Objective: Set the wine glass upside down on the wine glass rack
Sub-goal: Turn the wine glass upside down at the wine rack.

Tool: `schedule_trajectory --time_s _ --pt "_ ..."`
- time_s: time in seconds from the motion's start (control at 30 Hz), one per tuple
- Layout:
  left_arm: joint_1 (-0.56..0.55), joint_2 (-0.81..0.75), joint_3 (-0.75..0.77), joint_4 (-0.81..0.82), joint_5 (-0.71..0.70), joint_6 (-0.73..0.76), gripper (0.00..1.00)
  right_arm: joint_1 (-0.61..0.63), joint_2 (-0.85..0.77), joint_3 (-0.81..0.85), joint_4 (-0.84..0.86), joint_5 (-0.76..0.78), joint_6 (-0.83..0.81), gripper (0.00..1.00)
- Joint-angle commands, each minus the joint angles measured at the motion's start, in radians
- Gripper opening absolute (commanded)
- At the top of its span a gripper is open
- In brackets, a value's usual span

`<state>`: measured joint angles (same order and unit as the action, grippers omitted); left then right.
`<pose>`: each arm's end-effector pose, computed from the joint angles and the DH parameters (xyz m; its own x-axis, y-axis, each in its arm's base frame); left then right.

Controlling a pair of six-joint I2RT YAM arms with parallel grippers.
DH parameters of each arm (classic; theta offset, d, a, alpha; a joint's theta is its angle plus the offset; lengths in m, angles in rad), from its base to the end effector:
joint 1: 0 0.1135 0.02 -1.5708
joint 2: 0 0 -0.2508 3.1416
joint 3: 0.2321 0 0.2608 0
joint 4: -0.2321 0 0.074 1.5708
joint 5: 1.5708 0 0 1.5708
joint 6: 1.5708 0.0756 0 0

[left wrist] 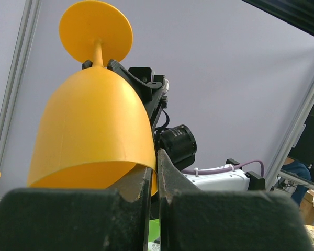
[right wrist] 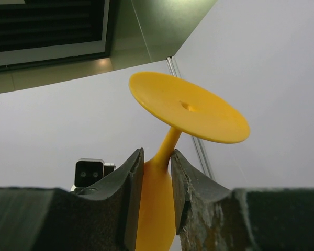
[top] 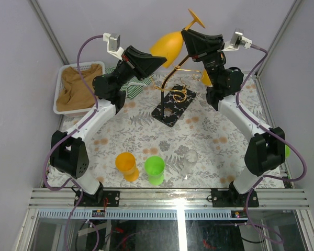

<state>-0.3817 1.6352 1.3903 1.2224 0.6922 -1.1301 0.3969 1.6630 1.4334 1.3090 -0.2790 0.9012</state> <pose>0.3262 -0.1829 0.4700 -0.2307 -0.6577 -0.7171 0.9595 -0.0313 -0.2799 0.3361 0.1634 0.4932 0.1194 0.8673 -0.4832 -0.9426 0.2519 0.2193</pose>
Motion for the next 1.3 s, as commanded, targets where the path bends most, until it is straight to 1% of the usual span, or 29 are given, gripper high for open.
schedule_trajectory --time_s 0.0,0.07,0.5,0.6,0.67,0.77,0.8,0.9,1.0,1.17,1.27 --pt "-0.031 -0.001 0.02 0.08 0.063 -0.024 0.0 0.021 0.025 0.037 -0.015 -0.045 -0.02 0.34" --pt "-0.031 -0.003 0.019 0.084 0.069 -0.026 0.0 0.021 0.029 0.038 -0.014 -0.039 -0.016 0.4" --pt "-0.033 -0.005 0.007 0.095 0.07 -0.031 0.0 0.021 0.032 0.042 -0.014 -0.033 -0.013 0.39" --pt "-0.033 -0.002 0.006 0.098 0.069 -0.033 0.0 0.021 0.031 0.042 -0.016 -0.032 -0.013 0.32" --pt "-0.031 0.002 0.007 0.104 0.069 -0.039 0.0 0.021 0.031 0.044 -0.015 -0.037 -0.012 0.22" --pt "-0.031 0.01 0.006 0.119 0.073 -0.055 0.0 0.021 0.028 0.042 -0.02 -0.038 -0.013 0.03" --pt "-0.031 0.011 0.004 0.124 0.072 -0.059 0.01 0.021 0.026 0.041 -0.022 -0.039 -0.013 0.0" --pt "-0.031 0.011 0.001 0.127 0.073 -0.06 0.04 0.021 0.024 0.036 -0.025 -0.039 -0.013 0.0" --pt "-0.03 0.007 -0.001 0.127 0.081 -0.049 0.11 0.021 0.018 0.03 -0.031 -0.035 -0.016 0.0" --pt "-0.031 -0.001 -0.007 0.115 0.094 -0.033 0.13 0.022 0.007 0.017 -0.037 -0.024 -0.038 0.0" --pt "-0.031 -0.012 -0.017 0.104 0.104 -0.018 0.22 0.021 0.005 0.006 -0.048 -0.015 -0.061 0.0"
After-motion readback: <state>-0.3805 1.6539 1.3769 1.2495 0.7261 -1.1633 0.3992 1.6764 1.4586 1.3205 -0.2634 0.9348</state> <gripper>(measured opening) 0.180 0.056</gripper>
